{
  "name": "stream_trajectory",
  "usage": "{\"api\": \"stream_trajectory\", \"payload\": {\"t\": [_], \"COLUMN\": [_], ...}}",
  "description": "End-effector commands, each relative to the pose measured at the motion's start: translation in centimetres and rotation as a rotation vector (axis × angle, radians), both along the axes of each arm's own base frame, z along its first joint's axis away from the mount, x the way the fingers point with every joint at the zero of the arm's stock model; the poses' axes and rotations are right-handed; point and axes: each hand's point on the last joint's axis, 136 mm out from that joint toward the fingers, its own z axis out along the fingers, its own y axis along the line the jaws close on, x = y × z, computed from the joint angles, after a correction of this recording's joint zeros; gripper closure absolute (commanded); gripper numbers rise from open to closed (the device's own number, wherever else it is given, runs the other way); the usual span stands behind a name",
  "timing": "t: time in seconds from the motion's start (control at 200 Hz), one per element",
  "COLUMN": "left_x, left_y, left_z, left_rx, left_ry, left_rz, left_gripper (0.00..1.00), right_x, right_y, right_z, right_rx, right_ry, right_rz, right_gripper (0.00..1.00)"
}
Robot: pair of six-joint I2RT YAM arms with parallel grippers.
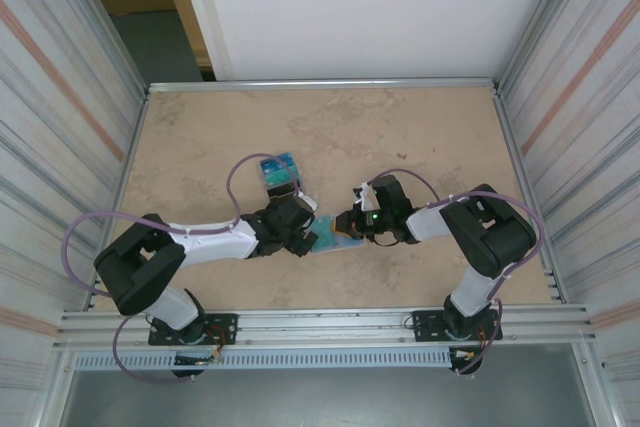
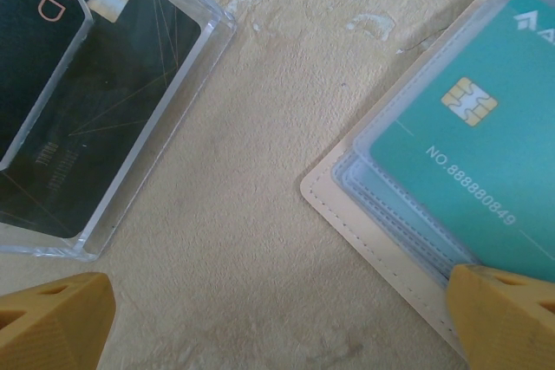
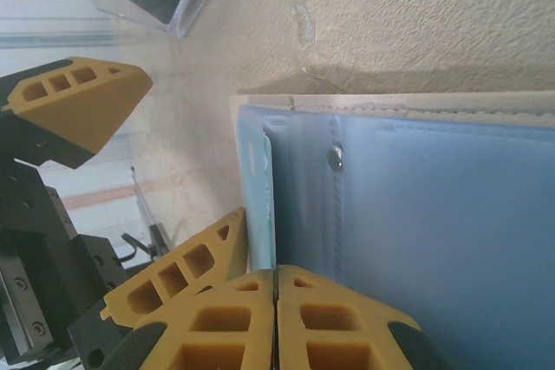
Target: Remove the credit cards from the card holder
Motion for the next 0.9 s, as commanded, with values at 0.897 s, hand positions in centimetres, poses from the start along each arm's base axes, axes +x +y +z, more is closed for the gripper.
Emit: {"api": "stream_trajectory", "payload": {"t": [0.897], "left_x": [0.3], "left_y": [0.4], "left_z": [0.4], "left_rx": [0.042], "left_ry": [-0.005], "left_rz": [-0.007], "left_gripper": [0.01], "right_x": [-0.4], "right_y": [-2.8], "right_z": [-0.5], "right_rx": [-0.083], "right_ry": [0.021], "right_rz": [-0.027], "right_gripper": [0.99]}}
